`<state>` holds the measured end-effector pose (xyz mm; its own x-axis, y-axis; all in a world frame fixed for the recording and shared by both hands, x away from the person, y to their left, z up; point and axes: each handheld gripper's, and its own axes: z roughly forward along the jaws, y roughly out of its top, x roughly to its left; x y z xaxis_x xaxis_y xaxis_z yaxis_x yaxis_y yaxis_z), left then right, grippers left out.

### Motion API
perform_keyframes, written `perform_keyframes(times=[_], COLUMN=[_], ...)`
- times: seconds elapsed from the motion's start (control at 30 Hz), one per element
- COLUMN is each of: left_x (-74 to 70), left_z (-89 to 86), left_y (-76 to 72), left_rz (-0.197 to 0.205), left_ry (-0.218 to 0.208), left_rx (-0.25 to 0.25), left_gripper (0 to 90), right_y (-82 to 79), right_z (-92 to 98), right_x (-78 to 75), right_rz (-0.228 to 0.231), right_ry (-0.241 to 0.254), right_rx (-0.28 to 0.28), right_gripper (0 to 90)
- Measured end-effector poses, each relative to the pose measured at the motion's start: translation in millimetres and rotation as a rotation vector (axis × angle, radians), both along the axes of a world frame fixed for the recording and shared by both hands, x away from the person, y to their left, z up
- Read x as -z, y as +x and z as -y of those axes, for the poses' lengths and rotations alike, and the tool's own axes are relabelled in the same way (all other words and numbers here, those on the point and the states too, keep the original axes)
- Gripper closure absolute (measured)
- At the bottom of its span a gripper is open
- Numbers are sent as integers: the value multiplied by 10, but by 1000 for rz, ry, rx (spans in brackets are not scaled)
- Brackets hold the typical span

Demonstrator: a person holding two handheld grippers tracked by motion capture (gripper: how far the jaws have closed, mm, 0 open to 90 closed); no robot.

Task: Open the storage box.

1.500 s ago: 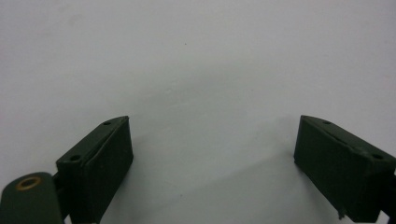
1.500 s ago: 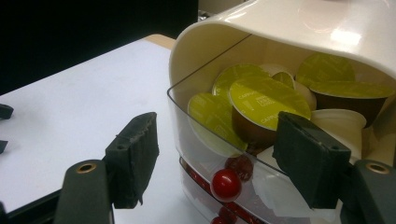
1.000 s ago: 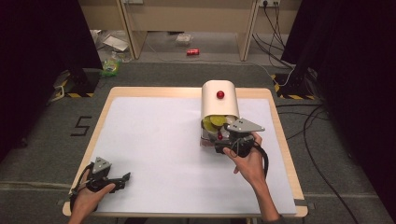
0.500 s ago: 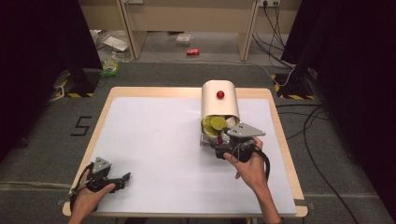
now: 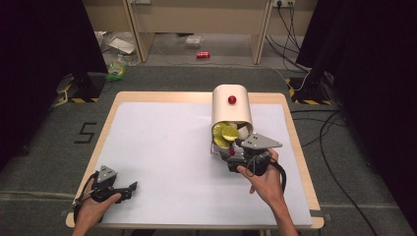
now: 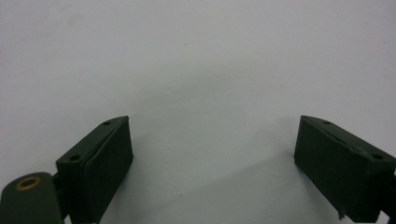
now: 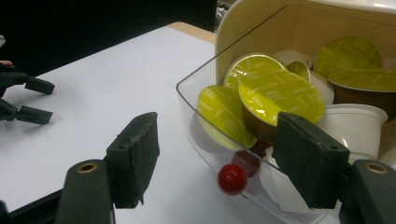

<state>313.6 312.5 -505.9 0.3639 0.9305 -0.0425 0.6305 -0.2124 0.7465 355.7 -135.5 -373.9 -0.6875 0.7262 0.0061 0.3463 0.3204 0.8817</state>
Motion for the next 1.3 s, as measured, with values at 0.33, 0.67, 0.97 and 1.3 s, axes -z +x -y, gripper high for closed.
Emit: perform_keyframes(times=[0.33, 0.67, 0.97, 1.3], left_x=[0, 0, -1, 0], left_z=[0, 0, 0, 0], left_y=[0, 0, -1, 0], left_rz=[0, 0, 0, 0], left_ry=[0, 0, 1, 1], left_rx=[0, 0, 0, 0], left_gripper=[107, 107, 107, 107], right_y=[-54, -121, -200, -276], right_z=[-2, 6, 18, 25], right_x=[7, 15, 33, 53], right_rz=[-3, -11, -17, -15], right_ry=[-9, -17, -25, -35], right_rx=[-8, -20, -31, -35], right_gripper=[319, 323, 334, 348])
